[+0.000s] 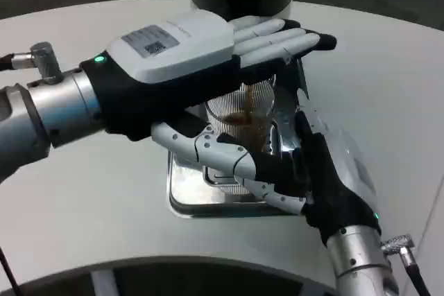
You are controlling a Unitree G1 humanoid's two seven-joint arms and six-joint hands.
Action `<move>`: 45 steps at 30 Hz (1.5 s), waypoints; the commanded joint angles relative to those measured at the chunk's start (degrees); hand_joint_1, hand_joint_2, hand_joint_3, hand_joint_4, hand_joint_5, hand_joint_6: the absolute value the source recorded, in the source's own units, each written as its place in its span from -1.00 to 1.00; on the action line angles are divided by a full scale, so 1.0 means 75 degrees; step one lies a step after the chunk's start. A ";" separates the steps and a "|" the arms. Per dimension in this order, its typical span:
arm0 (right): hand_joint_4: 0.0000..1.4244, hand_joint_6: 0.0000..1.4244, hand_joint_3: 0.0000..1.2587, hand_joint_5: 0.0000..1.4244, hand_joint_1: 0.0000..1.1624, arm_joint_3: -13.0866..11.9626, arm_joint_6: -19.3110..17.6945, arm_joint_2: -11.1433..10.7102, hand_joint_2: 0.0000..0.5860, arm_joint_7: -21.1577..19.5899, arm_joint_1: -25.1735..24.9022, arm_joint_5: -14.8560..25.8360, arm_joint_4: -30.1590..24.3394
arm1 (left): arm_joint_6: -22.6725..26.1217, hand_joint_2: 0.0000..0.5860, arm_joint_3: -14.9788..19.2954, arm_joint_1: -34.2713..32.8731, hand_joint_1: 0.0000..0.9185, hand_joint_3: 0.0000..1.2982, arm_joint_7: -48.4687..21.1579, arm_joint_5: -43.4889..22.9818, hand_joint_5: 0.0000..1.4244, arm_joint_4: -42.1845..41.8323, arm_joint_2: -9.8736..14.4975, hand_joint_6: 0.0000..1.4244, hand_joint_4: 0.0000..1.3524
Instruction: Grasp the cup under the faucet to collect the drink, then remove the cup.
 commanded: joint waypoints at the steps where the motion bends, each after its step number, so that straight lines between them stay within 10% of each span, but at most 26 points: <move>1: -1.00 -1.00 -1.00 -1.00 0.24 0.0077 0.0078 0.0144 -0.37 -0.0305 -0.0219 0.0157 0.0337 | 0.0018 -0.52 -0.0152 0.0148 -1.00 -1.00 -0.0100 0.0161 -1.00 -0.0061 0.0132 -1.00 -1.00; 45: -1.00 -1.00 -1.00 -1.00 0.25 0.0179 -0.0406 0.0501 -0.36 -0.1878 -0.1809 0.1108 0.2768 | 0.0053 -0.53 -0.0040 0.0413 -1.00 -1.00 -0.0102 0.0070 -1.00 -0.0159 0.0450 -1.00 -1.00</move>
